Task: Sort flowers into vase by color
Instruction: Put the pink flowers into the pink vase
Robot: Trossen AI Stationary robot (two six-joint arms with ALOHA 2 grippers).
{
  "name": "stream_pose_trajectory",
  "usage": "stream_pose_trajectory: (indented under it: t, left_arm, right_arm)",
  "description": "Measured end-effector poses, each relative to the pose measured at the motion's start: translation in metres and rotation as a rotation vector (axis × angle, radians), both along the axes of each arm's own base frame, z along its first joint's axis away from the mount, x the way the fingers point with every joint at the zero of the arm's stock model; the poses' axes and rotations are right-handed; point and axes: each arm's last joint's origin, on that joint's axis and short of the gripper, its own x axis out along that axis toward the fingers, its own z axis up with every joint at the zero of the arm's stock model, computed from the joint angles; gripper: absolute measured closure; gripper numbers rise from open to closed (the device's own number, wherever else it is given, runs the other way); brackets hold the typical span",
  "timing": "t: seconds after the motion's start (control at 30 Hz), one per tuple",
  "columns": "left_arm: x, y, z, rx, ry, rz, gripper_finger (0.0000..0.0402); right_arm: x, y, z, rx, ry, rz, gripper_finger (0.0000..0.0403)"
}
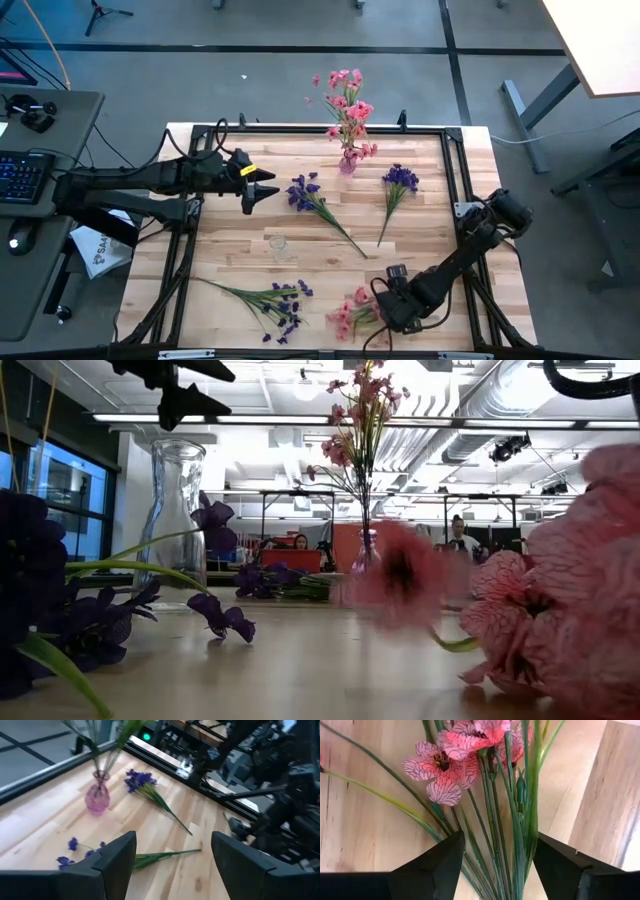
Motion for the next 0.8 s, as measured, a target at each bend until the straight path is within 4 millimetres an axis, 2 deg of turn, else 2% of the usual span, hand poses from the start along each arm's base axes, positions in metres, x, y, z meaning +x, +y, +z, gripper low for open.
stream_pose_trajectory:
  t: [0.37,0.43,0.53,0.6,0.7,0.8]
  left_arm:
    - [0.0,0.002,0.002,-0.011,-0.028,0.081,0.0156]
    - [0.001,0.002,0.004,-0.025,-0.051,0.088,0.0156]
    - [0.001,0.002,0.005,-0.03,-0.07,0.089,0.0156]
    - [0.002,0.002,0.006,-0.039,-0.079,0.091,0.0156]
    - [0.002,0.001,0.009,-0.063,-0.11,0.059,0.0156]
    - [-0.002,0.0,0.018,-0.053,-0.189,0.029,0.0156]
  right_arm:
    - [0.007,-0.007,0.001,-0.088,-0.05,0.039,0.0273]
    - [0.01,-0.011,0.001,-0.101,-0.054,0.058,0.03]
    - [0.016,-0.018,0.002,-0.119,-0.061,0.083,0.037]
    - [0.019,-0.025,0.006,-0.123,-0.071,0.08,0.0391]
    - [0.019,-0.042,0.022,-0.19,-0.103,0.013,0.0392]
    - [0.015,-0.062,0.061,-0.222,-0.21,-0.088,0.0398]
